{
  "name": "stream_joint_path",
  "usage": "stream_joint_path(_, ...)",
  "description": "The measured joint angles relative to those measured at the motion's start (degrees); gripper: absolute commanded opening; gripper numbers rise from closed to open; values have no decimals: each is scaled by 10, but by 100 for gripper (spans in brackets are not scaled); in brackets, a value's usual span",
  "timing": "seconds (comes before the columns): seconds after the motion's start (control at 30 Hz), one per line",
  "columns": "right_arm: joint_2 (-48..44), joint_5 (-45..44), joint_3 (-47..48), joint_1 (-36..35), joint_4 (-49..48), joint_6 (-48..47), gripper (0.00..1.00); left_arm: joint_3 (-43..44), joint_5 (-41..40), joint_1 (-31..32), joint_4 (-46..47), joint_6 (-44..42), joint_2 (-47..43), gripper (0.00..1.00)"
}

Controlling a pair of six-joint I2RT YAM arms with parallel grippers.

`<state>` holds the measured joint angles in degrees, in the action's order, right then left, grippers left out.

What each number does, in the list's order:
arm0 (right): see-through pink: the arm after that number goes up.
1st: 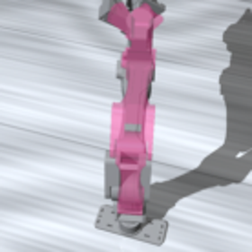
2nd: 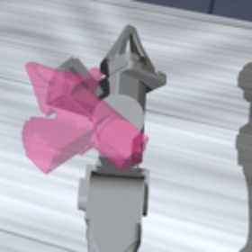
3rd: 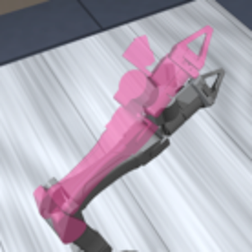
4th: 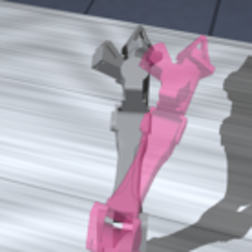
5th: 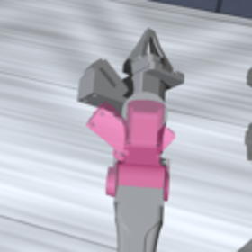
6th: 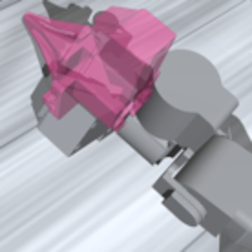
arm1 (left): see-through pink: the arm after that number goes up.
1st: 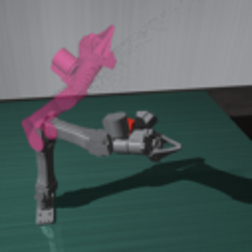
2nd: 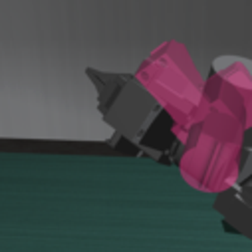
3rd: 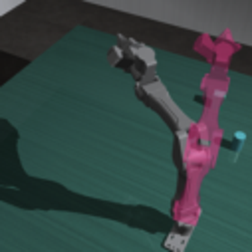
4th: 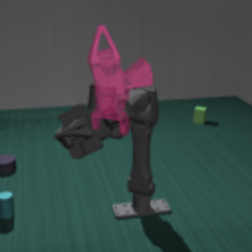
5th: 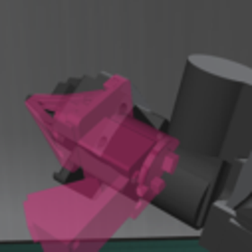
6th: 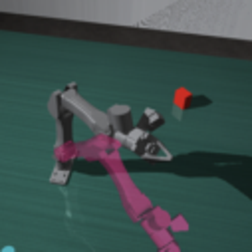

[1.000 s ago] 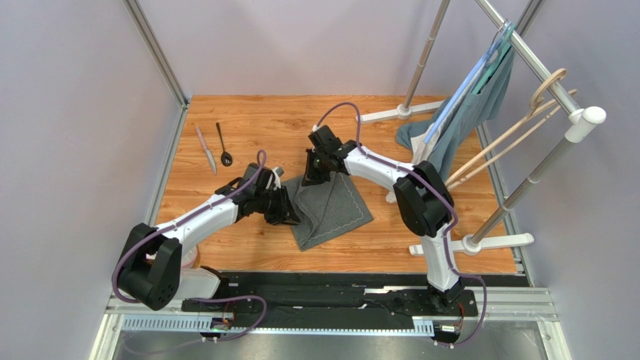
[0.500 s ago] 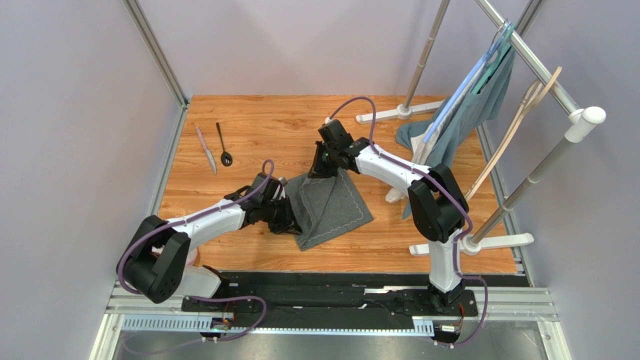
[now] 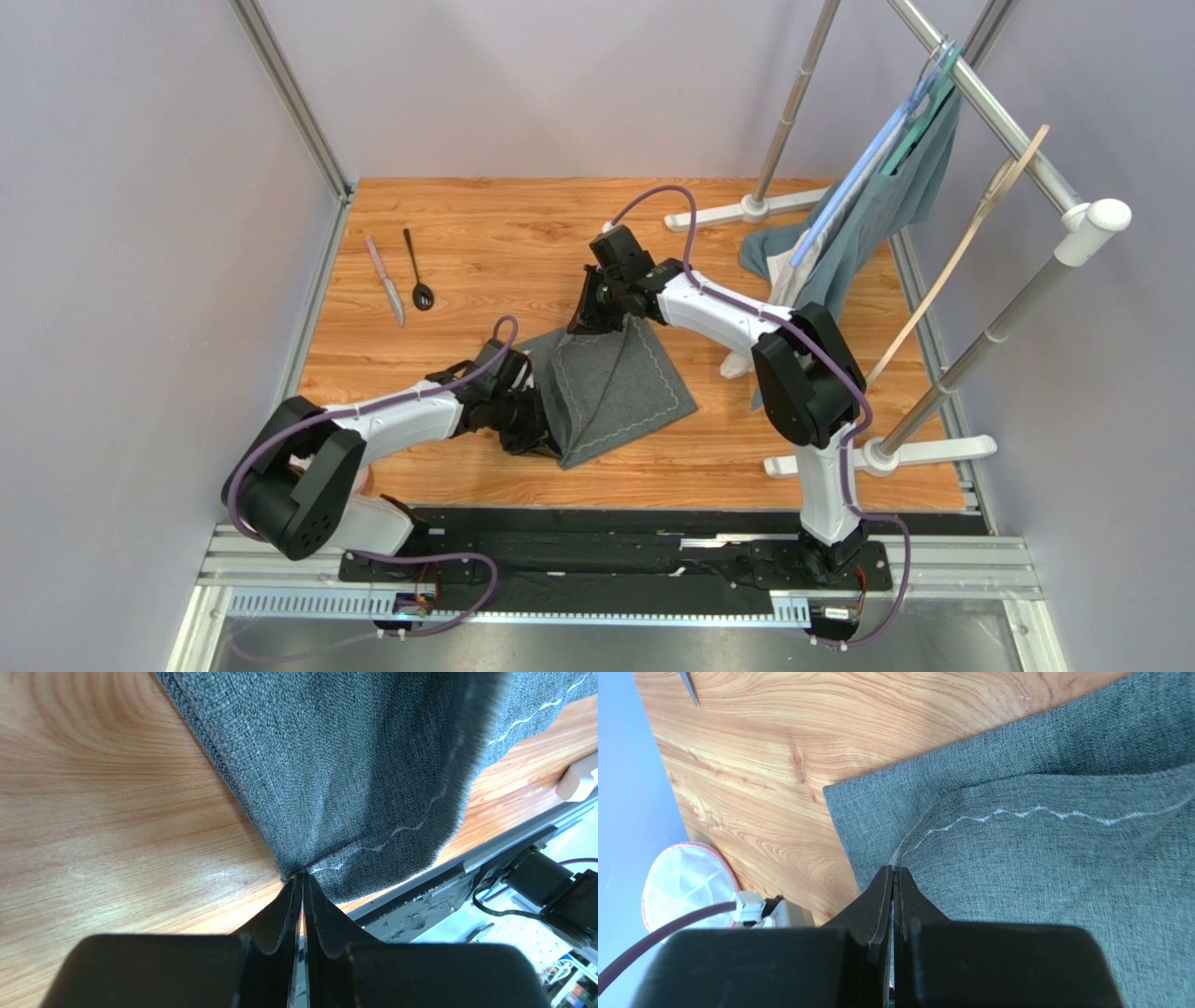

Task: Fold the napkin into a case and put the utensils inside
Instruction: Fold the top corner of the square-folded napkin at the center of the board.

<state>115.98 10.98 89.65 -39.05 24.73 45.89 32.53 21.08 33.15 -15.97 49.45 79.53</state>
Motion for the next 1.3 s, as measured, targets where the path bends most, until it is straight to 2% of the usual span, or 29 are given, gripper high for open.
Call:
stream_joint_path(0.47,93,22,74,-9,-7,36,0,5,-24,21,-6,-18,-4,12)
stream_joint_path(1.07,151,63,134,-18,-28,38,0,5,-31,25,-8,-20,-9,13)
stream_joint_path(1.17,161,70,142,-19,-27,38,14,5,-33,25,-10,-20,-10,15)
stream_joint_path(1.3,165,81,144,-19,-24,28,45,5,-38,25,-24,-21,-19,22)
